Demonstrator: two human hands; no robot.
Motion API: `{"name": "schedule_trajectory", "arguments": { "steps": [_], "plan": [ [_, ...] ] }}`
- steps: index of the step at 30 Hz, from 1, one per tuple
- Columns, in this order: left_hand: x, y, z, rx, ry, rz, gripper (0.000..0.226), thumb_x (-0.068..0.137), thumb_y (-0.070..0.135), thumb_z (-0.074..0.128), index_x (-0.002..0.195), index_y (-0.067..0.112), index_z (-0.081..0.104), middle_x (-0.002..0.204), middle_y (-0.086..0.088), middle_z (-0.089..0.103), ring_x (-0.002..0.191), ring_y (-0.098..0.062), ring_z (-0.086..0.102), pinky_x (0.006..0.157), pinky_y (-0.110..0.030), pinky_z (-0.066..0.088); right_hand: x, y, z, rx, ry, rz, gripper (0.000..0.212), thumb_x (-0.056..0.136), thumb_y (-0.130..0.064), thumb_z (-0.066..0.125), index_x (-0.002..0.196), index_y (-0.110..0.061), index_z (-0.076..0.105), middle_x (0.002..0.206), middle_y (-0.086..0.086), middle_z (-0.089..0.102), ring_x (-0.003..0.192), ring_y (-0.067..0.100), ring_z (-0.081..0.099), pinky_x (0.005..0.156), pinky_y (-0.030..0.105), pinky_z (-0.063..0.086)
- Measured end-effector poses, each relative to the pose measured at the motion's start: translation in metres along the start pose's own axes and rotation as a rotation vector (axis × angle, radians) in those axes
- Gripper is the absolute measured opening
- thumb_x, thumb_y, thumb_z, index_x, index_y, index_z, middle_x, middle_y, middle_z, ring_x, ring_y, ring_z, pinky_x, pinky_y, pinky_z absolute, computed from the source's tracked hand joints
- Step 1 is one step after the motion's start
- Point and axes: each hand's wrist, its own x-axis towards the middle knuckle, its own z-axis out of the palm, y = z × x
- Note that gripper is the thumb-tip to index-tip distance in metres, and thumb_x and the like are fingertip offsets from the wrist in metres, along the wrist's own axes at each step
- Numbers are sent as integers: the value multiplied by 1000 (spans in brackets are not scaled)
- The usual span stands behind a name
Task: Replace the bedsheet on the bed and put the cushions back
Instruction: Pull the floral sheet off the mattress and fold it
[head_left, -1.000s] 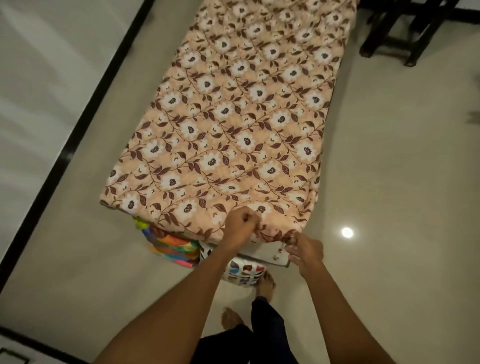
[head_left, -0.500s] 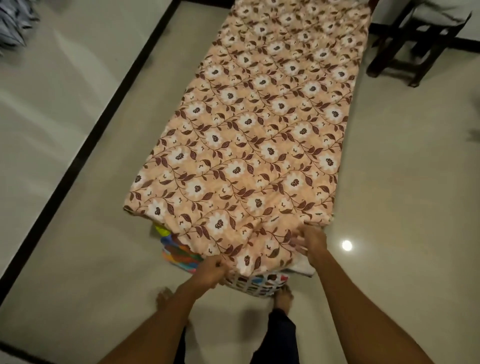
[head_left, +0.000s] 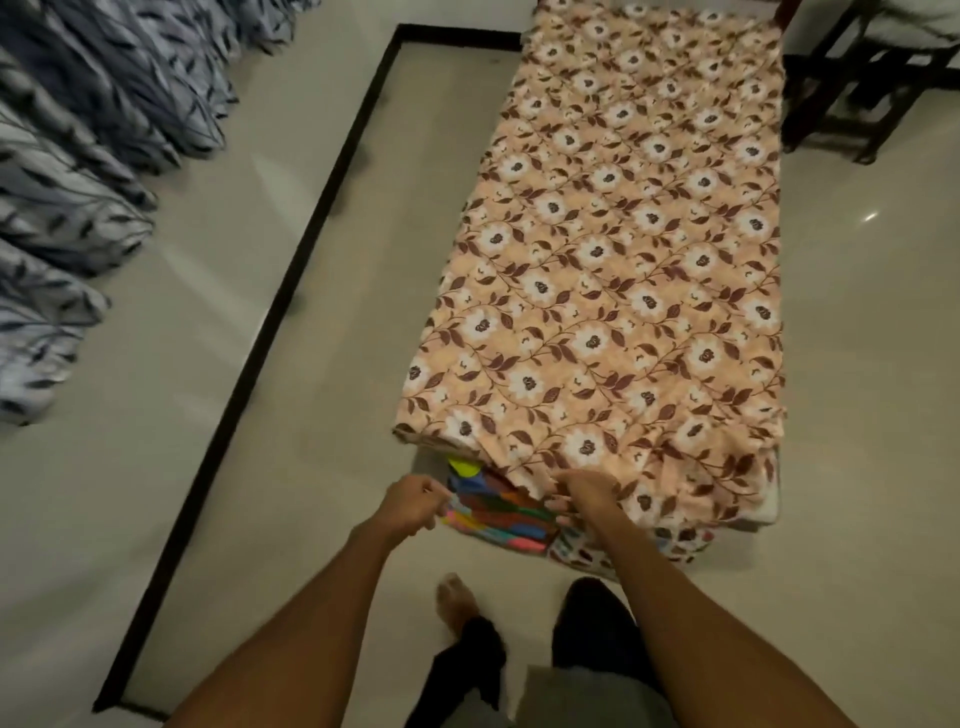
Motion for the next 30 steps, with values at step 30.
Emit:
{"name": "schedule_trajectory", "arguments": {
  "steps": [30],
  "plan": [
    [249,6,-165,350,-73,-72,30,97,30,61,86,6,74,83,-10,76,79,-30,73,57,-25,46,147,-104,249,95,-32,178,15,96,-19,60,83,-16,69,82,1,72,62,17,60,54,25,46]
  ]
}}
